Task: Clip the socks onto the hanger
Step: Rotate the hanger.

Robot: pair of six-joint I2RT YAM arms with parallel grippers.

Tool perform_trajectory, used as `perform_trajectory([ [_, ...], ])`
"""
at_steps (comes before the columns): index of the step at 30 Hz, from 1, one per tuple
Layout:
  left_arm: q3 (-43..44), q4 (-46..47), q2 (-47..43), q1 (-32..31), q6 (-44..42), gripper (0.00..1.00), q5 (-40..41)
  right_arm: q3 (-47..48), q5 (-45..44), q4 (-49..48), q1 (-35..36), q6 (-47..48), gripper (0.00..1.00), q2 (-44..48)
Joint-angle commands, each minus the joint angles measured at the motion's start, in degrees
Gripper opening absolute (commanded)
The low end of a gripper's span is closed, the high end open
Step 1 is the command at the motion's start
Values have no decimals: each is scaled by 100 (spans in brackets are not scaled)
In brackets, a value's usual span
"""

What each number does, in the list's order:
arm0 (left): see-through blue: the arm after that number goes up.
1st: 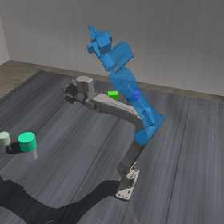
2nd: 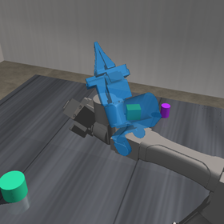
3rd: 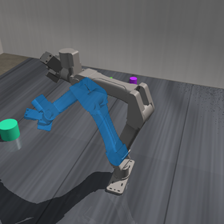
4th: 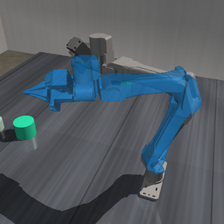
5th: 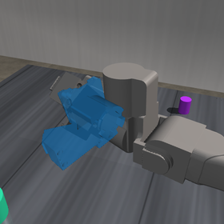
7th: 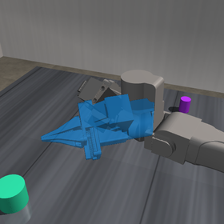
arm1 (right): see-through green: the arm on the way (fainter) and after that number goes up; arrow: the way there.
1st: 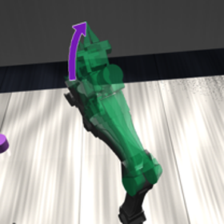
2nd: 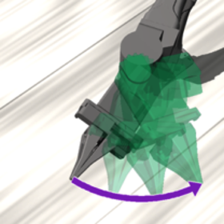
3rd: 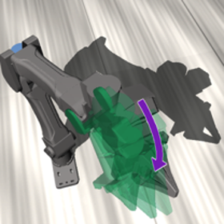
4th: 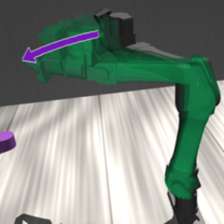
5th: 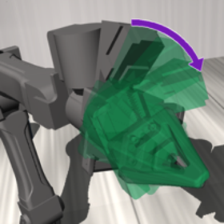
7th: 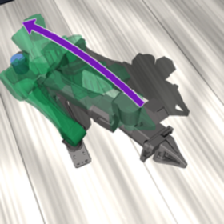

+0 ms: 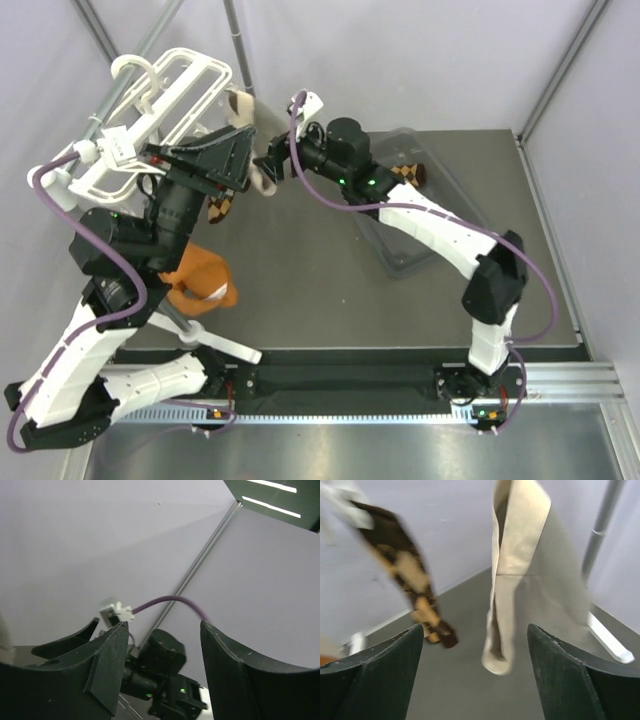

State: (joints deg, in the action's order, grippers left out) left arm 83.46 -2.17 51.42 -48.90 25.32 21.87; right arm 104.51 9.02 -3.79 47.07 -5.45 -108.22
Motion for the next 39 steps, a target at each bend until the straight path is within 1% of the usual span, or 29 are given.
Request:
perform_trajectory([
  [1, 118, 173, 52, -14, -124, 64, -183, -421, 617, -402, 250, 54, 86, 995],
  [2, 57, 452, 35, -14, -28, 64, -165, -518, 828, -629, 337, -147, 88, 1101],
  [3, -22, 838, 9, -14, 147, 64, -235, -754, 1247, -893, 382, -297, 90, 1110],
  [4, -136, 1042, -9, -14, 227, 64, -288, -861, 1452, -1609, 434, -464, 90, 1119],
  [5, -163, 1165, 8, -14, 306, 64, -314, -932, 1619, -1920, 557, -779, 90, 1041],
  [6, -146, 1288, 0, -14, 455, 63, -297, -941, 1786, -2158, 619, -947, 87, 971],
  [7, -146, 1342, 0, -14, 517, 63, -271, -924, 1814, -2665, 689, -1079, 85, 892],
  [8, -155, 1386, -18, -14, 579, 62, -245, -906, 1814, -2923, 829, -1324, 83, 743],
  [10, -242, 1526, -96, -14, 781, 62, -183, -915, 1674, -3538, 953, -1589, 75, 566],
  [11, -295, 1640, -193, -23, 903, 62, -148, -889, 1621, -4115, 1066, -1834, 72, 366],
  [12, -469, 1763, -255, -14, 983, 62, -122, -775, 1543, -4312, 1128, -1923, 69, 242],
  [14, -663, 2228, -360, -23, 1158, 62, -7, -538, 1507, -4594, 1321, -2030, 69, -109],
  [16, -927, 2658, -492, -14, 1413, 63, 89, -169, 1367, -4578, 1454, -1873, 74, -321],
  [18, -972, 2766, -527, -14, 1615, 63, 116, 147, 1034, -4306, 1612, -1697, 79, -576],
  [21, -893, 2714, -501, -14, 1739, 63, 11, 385, 743, -4235, 1700, -1485, 79, -814],
  [23, -884, 2687, -519, -14, 1783, 63, -16, 526, 742, -4235, 1735, -1467, 80, -1024],
  [30, -981, 2565, -633, -14, 1783, 63, 142, 1606, 655, -3867, 1867, -1301, 79, -1666],
  [32, -981, 2529, -668, -14, 1766, 63, 169, 2132, 593, -3507, 1946, -1108, 75, -1921],
  [34, -972, 2485, -703, -14, 1740, 63, 186, 2511, 505, -3340, 1990, -1063, 65, -2123],
  [35, -955, 2468, -712, -14, 1722, 63, 186, 2565, 487, -3321, 1999, -1080, 54, -2159],
  [36, -954, 2441, -721, -14, 1704, 63, 204, 2566, 461, -3330, 1999, -1089, 50, -2176],
  [37, -946, 2372, -730, -14, 1696, 63, 221, 2557, 443, -3330, 2017, -1081, 47, -2177],
  [38, -937, 2345, -756, -14, 1661, 63, 239, 2487, 426, -3356, 2025, -1063, 48, -2168],
  [39, -937, 2336, -765, -14, 1652, 63, 248, 2452, 426, -3365, 2017, -1046, 51, -2168],
])
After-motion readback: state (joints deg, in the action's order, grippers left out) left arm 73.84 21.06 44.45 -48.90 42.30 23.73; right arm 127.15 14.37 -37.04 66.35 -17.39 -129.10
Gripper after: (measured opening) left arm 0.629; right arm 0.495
